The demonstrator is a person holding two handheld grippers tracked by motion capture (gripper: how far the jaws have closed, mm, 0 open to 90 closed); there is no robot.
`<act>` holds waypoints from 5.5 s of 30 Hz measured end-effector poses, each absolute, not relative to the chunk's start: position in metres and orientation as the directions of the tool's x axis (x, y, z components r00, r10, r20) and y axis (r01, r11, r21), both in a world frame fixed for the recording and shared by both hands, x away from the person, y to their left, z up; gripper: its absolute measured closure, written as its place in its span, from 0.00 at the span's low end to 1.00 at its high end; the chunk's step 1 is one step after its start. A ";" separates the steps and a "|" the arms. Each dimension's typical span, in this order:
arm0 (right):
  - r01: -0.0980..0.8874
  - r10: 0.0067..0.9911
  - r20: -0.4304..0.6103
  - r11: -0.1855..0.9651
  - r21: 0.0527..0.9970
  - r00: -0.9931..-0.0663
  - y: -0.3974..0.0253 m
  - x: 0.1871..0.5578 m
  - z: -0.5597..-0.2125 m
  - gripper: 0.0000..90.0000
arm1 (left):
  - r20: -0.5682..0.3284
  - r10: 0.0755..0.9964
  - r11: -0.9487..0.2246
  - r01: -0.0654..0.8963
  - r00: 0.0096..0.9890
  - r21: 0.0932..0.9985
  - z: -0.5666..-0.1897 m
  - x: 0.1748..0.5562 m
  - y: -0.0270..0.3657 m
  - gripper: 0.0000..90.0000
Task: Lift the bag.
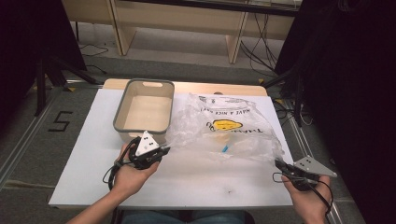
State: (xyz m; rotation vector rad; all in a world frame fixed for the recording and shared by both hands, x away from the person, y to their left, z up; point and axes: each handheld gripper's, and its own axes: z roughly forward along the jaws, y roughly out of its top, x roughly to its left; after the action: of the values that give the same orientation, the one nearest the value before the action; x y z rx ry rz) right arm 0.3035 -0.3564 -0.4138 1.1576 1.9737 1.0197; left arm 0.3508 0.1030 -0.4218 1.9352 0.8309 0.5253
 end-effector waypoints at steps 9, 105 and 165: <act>0.380 0.901 -0.147 0.315 0.870 -0.409 -0.354 0.301 -0.406 1.00 | 0.022 0.742 -0.320 0.324 0.670 0.890 -0.419 0.352 0.106 0.98; 0.154 0.936 -0.177 0.232 0.961 -0.304 -0.351 0.312 -0.343 1.00 | 0.030 0.771 -0.155 0.141 0.636 0.978 -0.346 0.361 0.107 0.98; 0.049 0.945 -0.179 0.199 0.979 -0.273 -0.348 0.321 -0.308 1.00 | 0.040 0.785 -0.078 0.034 0.619 0.996 -0.299 0.366 0.110 0.98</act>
State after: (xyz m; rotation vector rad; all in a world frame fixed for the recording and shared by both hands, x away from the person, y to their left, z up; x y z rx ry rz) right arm 0.3213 -0.3485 -0.3078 0.9780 1.5477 1.2170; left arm 0.3659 0.1102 -0.2992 1.5395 0.7113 0.7171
